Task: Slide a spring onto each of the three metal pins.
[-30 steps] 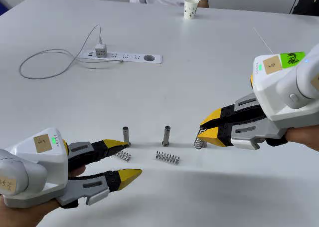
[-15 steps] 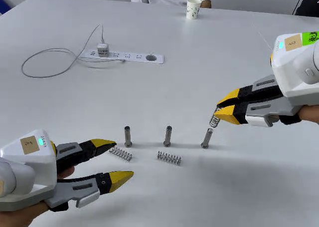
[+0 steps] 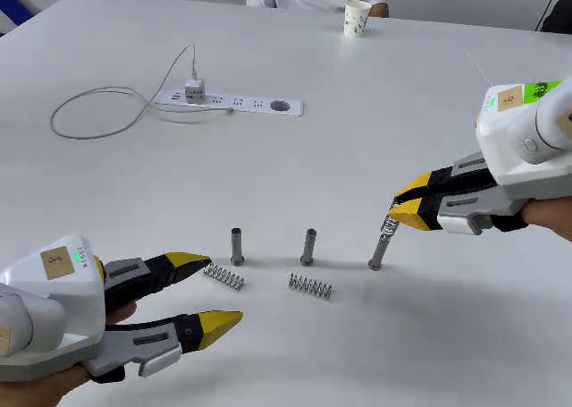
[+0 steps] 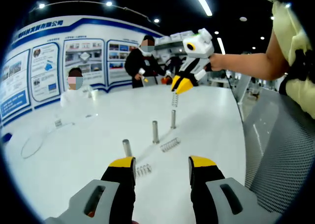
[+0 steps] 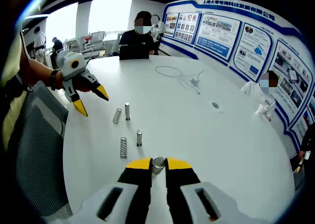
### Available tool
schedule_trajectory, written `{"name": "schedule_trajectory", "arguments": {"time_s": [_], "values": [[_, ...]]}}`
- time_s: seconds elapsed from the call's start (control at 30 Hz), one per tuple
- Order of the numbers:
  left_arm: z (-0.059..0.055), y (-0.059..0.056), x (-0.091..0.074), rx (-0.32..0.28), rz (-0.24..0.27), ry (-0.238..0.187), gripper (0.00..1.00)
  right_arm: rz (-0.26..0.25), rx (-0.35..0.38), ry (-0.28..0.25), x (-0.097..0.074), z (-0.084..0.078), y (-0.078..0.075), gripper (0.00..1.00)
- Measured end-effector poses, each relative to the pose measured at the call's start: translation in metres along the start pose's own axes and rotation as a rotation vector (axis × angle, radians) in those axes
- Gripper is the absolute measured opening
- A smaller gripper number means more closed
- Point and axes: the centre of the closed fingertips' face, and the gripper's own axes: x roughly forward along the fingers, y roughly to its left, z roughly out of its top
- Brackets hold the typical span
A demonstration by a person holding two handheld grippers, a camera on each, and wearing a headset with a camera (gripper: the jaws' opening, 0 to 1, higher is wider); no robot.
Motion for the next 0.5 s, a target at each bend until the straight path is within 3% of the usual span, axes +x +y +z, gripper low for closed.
{"name": "schedule_trajectory", "arguments": {"time_s": [0.5], "values": [[-0.0037,0.0014,-0.0002,-0.006,0.004,0.007,0.44,0.001,0.007,0.015,0.0090,-0.0099,-0.0021,0.11]]}}
